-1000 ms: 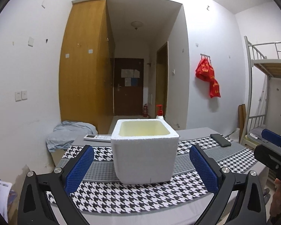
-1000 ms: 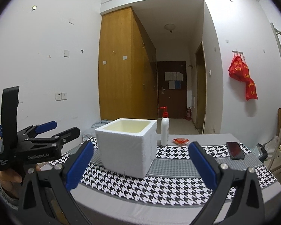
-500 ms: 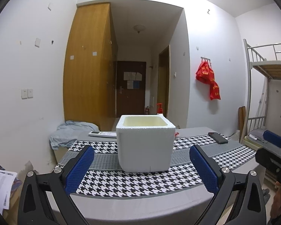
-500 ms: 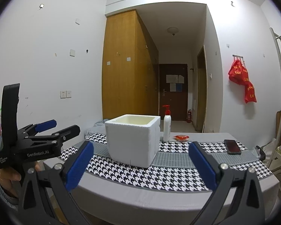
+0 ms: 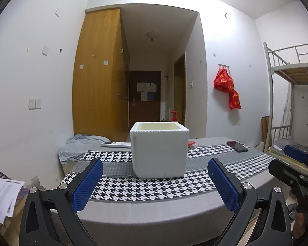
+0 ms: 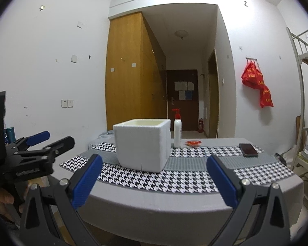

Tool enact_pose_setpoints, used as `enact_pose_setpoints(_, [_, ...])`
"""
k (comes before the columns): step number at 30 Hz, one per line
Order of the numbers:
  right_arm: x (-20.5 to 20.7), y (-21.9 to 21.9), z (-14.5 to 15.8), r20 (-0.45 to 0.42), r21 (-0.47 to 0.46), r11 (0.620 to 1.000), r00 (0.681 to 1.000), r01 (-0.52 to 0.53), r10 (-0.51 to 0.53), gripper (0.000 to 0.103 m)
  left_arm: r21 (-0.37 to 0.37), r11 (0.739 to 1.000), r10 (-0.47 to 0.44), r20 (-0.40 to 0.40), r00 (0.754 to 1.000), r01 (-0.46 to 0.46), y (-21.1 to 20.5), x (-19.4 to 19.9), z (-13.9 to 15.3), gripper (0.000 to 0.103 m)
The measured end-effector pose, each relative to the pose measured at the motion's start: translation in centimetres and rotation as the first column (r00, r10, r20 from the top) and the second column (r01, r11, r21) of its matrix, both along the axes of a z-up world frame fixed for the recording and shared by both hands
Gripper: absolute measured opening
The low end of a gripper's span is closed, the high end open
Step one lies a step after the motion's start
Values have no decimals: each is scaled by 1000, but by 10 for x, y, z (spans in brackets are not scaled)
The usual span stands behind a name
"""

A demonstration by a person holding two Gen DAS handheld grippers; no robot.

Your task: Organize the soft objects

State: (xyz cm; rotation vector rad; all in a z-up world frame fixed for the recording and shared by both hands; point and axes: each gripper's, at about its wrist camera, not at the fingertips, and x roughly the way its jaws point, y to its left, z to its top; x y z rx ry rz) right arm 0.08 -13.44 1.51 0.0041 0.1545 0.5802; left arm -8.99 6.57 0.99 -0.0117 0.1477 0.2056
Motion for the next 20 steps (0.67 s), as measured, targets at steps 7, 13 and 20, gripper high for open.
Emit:
enact_pose_setpoints(7, [3, -4, 2, -14, 13, 1000, 1000, 5, -5, 102, 8, 1000, -7, -2, 1000, 7, -2, 0, 1, 102])
enact_pose_setpoints(13, [3, -4, 1, -20, 5, 1000, 1000, 0, 0, 102, 8, 1000, -17, -12, 1000, 17, -3, 0, -2, 102])
enact_pose_setpoints(20, [1, -6, 1, -15, 4, 1000, 1000, 0, 0, 102, 13, 1000, -17, -7, 1000, 17, -3, -2, -2, 102])
